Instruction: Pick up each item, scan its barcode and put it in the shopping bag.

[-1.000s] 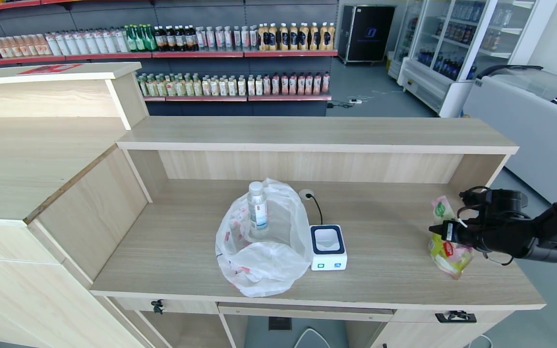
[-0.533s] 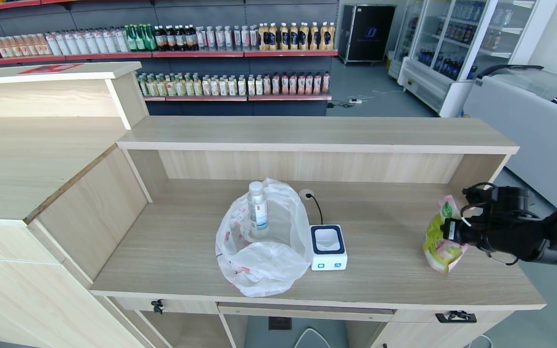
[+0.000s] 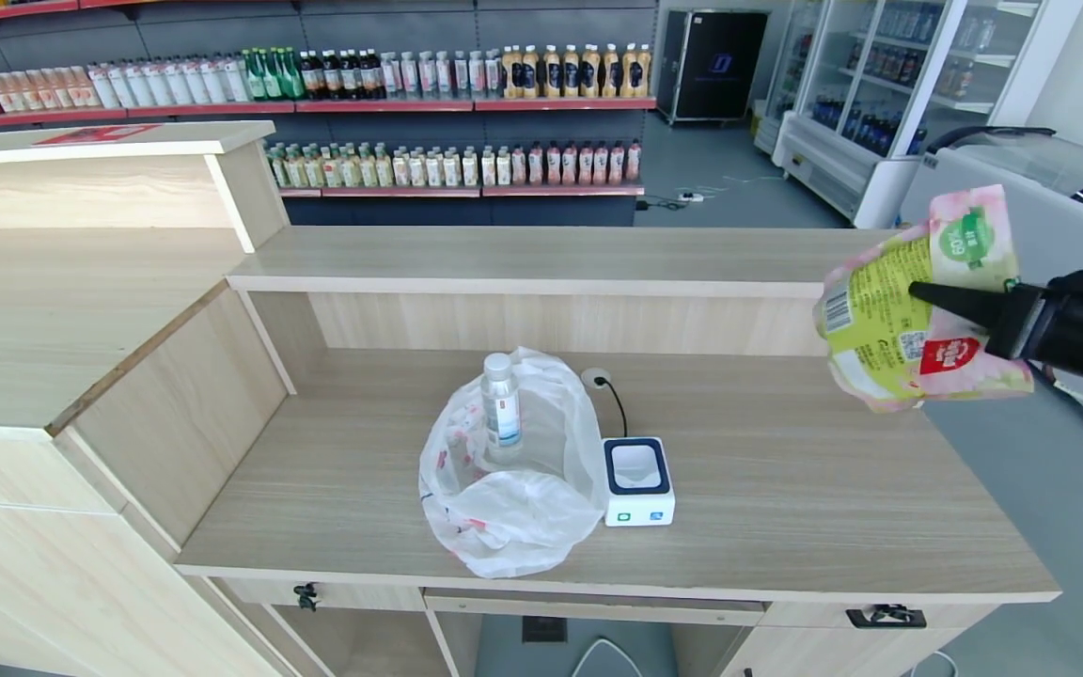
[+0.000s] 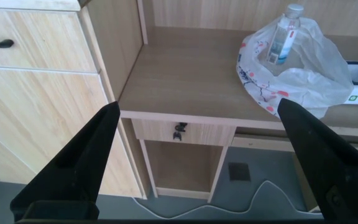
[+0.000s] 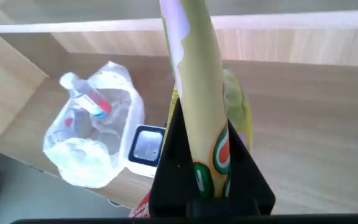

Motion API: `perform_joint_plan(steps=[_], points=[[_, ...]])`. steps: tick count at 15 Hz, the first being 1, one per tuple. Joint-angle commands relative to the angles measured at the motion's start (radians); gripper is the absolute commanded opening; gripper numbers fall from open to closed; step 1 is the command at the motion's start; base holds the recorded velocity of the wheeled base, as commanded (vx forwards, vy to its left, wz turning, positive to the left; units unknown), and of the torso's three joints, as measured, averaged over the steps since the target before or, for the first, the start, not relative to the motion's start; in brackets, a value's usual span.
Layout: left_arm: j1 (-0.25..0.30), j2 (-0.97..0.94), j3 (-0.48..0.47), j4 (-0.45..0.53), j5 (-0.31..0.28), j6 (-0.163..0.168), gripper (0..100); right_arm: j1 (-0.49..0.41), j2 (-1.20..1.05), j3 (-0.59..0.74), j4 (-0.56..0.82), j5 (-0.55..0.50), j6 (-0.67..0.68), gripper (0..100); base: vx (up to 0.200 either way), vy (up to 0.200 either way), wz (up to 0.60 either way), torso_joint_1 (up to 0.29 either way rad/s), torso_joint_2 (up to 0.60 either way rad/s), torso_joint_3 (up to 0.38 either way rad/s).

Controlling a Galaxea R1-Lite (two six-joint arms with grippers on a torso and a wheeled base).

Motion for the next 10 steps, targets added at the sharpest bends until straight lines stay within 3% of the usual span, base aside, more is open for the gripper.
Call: perform_joint_plan(steps=[1,3,5,6,10], points=[[0.0,0.0,0.0,0.0,0.0,-0.002,100,0.234,-0.325,0.073,0.016,0.09,-0.001,0,0.0,0.0,0.0,0.0,0.0,0.0],[0.0,0.0,0.0,0.0,0.001,0.0,100,0.44,-0.341,0.075,0.057,-0.18,-0.007,0,0.0,0.0,0.0,0.0,0.0,0.0],[0.0,0.0,0.0,0.0,0.0,-0.002,100,0.543,-0.361,0.081,0.14,-0.341,0.024,0,0.0,0.0,0.0,0.0,0.0,0.0],[0.0,0.0,0.0,0.0,0.001,0.0,100,0.559,-0.405,0.07,0.241,-0.33,0.041,0,0.0,0.0,0.0,0.0,0.0,0.0],[0.0,0.0,0.0,0.0,0.0,0.0,100,0.575,-0.459,-0.088,0.528,-0.013,0.042,0,0.0,0.0,0.0,0.0,0.0,0.0]])
